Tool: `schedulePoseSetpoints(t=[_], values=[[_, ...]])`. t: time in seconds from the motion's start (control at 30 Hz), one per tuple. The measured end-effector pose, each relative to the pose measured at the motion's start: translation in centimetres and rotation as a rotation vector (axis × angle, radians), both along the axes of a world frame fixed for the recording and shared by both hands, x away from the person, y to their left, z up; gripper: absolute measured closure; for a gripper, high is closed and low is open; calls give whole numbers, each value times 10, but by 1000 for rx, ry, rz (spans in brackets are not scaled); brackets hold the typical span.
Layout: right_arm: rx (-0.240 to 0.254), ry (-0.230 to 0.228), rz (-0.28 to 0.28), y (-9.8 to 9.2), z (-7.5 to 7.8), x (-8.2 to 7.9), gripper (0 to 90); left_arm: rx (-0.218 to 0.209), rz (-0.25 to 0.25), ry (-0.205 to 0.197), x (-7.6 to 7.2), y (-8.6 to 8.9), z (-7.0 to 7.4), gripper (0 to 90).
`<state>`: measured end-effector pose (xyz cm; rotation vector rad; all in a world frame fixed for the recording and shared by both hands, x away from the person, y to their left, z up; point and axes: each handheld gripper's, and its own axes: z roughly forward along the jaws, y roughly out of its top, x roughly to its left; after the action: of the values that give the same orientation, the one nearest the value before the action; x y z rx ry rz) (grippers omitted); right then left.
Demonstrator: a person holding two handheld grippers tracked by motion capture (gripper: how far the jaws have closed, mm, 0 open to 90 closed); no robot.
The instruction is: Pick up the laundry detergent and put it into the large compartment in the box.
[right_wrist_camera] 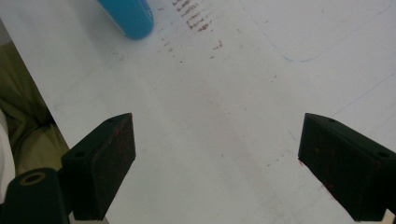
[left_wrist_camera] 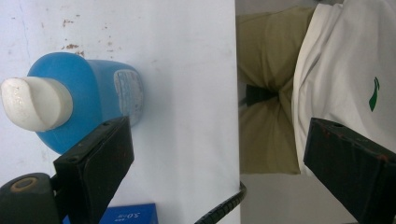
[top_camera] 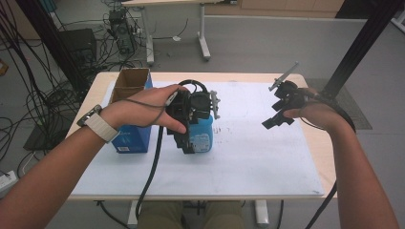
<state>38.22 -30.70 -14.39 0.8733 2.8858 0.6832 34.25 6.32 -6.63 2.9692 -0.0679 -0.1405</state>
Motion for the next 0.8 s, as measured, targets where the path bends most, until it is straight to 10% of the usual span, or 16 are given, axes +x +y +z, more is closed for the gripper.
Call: schedulePoseSetpoints(t=[0.8], values=[[0, -4, -9, -1, 3, -2, 112, -21, -2, -7, -1, 5, 10, 88]])
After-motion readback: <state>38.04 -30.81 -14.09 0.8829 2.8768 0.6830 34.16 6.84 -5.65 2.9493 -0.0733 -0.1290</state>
